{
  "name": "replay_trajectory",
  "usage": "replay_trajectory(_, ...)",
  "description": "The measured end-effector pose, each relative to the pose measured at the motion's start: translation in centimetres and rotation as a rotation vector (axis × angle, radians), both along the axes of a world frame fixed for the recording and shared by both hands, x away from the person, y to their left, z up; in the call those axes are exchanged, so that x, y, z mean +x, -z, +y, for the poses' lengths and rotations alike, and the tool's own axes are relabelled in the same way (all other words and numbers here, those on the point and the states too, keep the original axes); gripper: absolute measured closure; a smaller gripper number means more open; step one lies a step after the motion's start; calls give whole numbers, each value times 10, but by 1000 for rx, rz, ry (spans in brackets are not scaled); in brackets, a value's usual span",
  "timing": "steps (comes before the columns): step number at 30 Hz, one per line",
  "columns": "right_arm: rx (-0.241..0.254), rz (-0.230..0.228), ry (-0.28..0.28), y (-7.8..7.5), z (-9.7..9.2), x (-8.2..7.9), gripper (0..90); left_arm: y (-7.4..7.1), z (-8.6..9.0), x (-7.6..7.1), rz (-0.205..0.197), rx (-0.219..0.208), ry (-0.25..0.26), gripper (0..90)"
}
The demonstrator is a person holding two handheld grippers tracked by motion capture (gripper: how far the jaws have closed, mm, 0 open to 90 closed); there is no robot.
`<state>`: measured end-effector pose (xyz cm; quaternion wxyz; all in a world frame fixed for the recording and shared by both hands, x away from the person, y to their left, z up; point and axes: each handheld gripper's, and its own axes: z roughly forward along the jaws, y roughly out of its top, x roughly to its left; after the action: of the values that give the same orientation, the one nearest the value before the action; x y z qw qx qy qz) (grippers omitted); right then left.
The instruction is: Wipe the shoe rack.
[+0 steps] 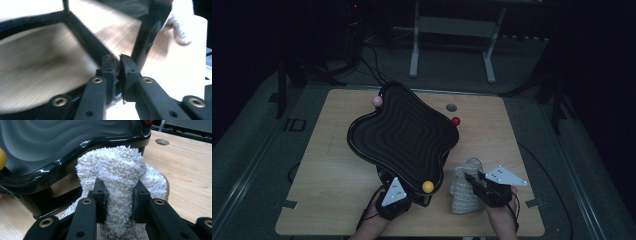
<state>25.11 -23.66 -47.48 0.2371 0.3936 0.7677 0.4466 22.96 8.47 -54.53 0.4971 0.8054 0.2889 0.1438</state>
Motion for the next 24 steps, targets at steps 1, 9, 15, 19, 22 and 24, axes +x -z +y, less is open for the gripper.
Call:
replay_trajectory(1, 4, 5, -4, -1, 0, -1, 705, 0, 7, -2, 4, -6, -17, 774)
replay_trajectory(9, 20, -12, -36, -12, 2, -16, 705, -2, 79, 16, -8, -33, -211, 599)
replay_trajectory(15, 51, -24, -92, -26, 7, -36, 705, 0, 112, 59, -34, -66, -290, 532)
replay_trajectory(19, 66, -45, -163, -38, 19, -51, 705, 1, 120, 91, -68, -60, -343, 521)
replay_trajectory(22, 93, -74, -217, -50, 31, -57, 704, 1, 121, 111, -92, -81, -361, 505)
replay_trajectory(24, 94, -87, -231, -54, 36, -58, 704, 0, 120, 116, -97, -88, -364, 497)
